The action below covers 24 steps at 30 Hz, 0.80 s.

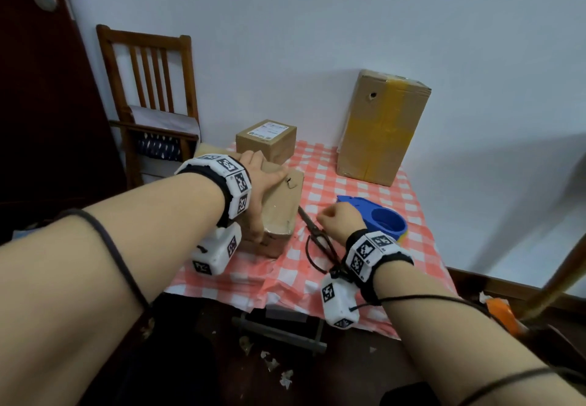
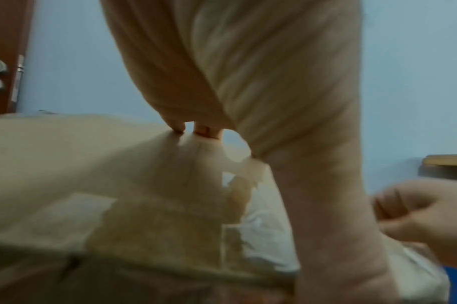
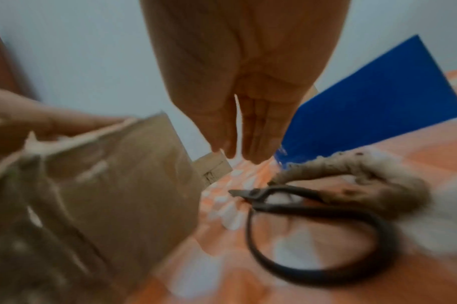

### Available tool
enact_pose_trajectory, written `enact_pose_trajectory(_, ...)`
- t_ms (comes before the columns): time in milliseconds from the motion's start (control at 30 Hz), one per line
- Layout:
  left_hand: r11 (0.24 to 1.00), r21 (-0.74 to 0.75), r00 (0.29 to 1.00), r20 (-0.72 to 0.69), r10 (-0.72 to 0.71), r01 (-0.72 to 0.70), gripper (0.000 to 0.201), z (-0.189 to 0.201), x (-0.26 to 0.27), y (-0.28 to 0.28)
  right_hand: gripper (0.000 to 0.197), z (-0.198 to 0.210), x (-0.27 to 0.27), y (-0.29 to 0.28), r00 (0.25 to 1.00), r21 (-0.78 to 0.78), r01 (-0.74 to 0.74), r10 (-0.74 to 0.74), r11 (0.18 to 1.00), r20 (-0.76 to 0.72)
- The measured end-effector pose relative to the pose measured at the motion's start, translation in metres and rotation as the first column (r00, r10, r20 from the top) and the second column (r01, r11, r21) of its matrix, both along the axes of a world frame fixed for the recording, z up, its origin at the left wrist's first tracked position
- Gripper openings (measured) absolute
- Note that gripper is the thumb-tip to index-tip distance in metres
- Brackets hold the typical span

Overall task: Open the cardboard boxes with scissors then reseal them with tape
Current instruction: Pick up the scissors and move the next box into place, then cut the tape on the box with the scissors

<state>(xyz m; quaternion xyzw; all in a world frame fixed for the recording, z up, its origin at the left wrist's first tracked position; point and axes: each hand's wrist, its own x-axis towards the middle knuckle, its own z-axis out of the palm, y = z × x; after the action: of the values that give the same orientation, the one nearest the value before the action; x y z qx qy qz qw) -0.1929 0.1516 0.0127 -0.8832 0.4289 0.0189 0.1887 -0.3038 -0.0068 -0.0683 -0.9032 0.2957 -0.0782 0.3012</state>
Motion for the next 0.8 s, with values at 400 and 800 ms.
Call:
enact_pose_trajectory(400, 0.99, -0.008, 0.973, -0.185, 0.136, -0.14, 0.144, 0.003, 0.007, 0.014, 0.01, 0.038, 0.034, 0.031, 0.922, 0.282, -0.175, 0.056, 0.943, 0.384)
enact_pose_trajectory(800, 0.989, -0.047, 0.961, -0.247, 0.124, -0.14, 0.136, 0.006, 0.011, 0.015, 0.013, 0.055, 0.063, 0.025, 0.976, -0.012, -0.16, 0.16, 0.987, 0.15)
